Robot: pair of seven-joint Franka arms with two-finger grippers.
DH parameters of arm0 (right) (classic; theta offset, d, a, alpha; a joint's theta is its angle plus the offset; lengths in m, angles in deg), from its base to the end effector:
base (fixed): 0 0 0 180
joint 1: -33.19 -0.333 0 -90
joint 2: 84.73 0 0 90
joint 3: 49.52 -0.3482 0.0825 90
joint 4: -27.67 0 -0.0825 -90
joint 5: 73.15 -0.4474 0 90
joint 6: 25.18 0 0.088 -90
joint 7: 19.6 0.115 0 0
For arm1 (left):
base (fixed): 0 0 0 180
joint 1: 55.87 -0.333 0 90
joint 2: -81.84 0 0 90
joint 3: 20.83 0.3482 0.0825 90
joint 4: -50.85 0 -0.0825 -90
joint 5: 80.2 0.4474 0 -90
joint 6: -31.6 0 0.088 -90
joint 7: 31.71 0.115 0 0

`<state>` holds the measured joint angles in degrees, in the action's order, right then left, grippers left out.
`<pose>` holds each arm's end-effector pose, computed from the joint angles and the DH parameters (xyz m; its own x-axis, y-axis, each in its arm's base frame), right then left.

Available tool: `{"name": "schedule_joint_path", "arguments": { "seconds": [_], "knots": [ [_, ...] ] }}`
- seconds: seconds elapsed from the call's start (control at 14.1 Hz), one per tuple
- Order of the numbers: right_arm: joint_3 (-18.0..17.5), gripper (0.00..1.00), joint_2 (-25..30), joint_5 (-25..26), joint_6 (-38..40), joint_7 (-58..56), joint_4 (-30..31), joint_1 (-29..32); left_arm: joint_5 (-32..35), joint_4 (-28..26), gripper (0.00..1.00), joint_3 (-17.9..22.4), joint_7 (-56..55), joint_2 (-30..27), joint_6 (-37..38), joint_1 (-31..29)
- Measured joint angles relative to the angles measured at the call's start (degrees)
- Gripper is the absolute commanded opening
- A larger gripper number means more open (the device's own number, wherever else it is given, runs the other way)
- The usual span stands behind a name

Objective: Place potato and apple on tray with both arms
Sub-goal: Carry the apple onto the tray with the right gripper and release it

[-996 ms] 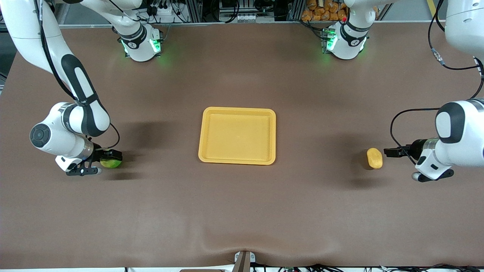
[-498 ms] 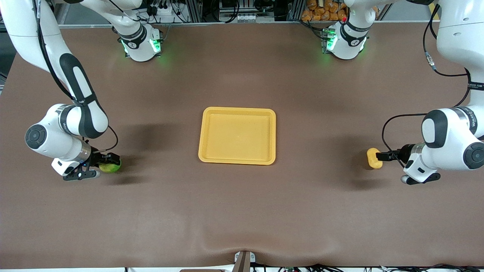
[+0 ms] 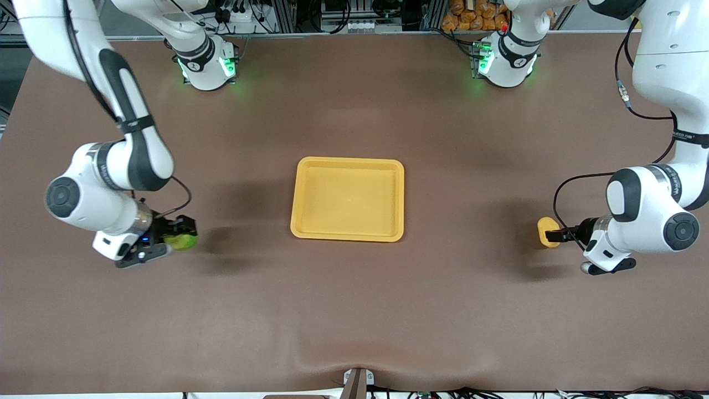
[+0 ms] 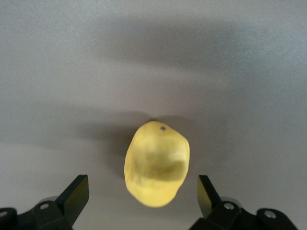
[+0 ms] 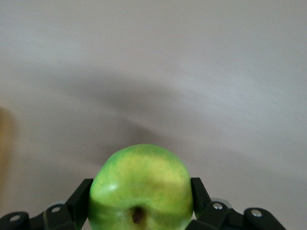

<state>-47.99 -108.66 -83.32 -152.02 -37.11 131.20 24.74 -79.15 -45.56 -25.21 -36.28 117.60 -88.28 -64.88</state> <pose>0.7029 0.0935 0.2957 0.9490 0.3143 0.0227 0.3146 -0.9405 -0.1286 0.7163 0.0634 0.1981 0.9650 0.1535 -0.2128 0.1602 -0.9870 0.0141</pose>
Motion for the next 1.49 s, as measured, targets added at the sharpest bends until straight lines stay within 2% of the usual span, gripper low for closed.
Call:
{"name": "schedule_joint_path", "arguments": {
  "seconds": [0.28, 0.57, 0.64, 0.85, 1.0, 1.28, 1.42, 1.49],
  "knots": [
    [-0.2, 0.59, -0.2, -2.1, 0.4, 10.3, -1.0, -8.8, 0.0, -2.1, 1.0, -0.1, 0.0, 0.3, -2.8, 0.1],
    [-0.2, 0.59, -0.9, -7.9, -2.7, 20.9, -0.9, -17.0, 0.0, -4.3, 1.0, -0.1, 0.0, 0.3, -6.4, 0.0],
    [-0.2, 0.58, -1.3, -8.7, -3.9, 23.0, -0.8, -18.7, 0.0, -4.6, 0.94, -0.1, 0.0, 0.4, -6.5, 0.0],
    [-0.1, 0.58, -2.5, -9.0, -4.6, 28.9, -0.4, -22.0, 0.0, -4.7, 0.47, -0.2, 0.0, 0.4, -6.7, 0.1],
    [-0.1, 0.58, -2.9, -9.0, -5.5, 31.6, 0.5, -23.5, 0.0, -4.7, 0.26, -0.4, 0.0, 0.4, -6.7, 0.1],
    [-0.1, 0.62, -3.6, -9.1, -9.6, 32.4, 4.8, -26.2, 0.0, -4.6, 0.24, -0.8, 0.0, 0.2, -6.9, 0.1],
    [-0.1, 0.71, -3.9, -9.1, -10.7, 32.7, 6.6, -27.3, 0.0, -4.4, 0.24, -1.0, 0.0, -0.4, -6.9, 0.1],
    [-0.1, 0.72, -4.1, -9.1, -10.7, 32.7, 7.0, -27.4, 0.0, -4.4, 0.24, -1.1, 0.0, -1.0, -6.8, 0.1]
  ]
}}
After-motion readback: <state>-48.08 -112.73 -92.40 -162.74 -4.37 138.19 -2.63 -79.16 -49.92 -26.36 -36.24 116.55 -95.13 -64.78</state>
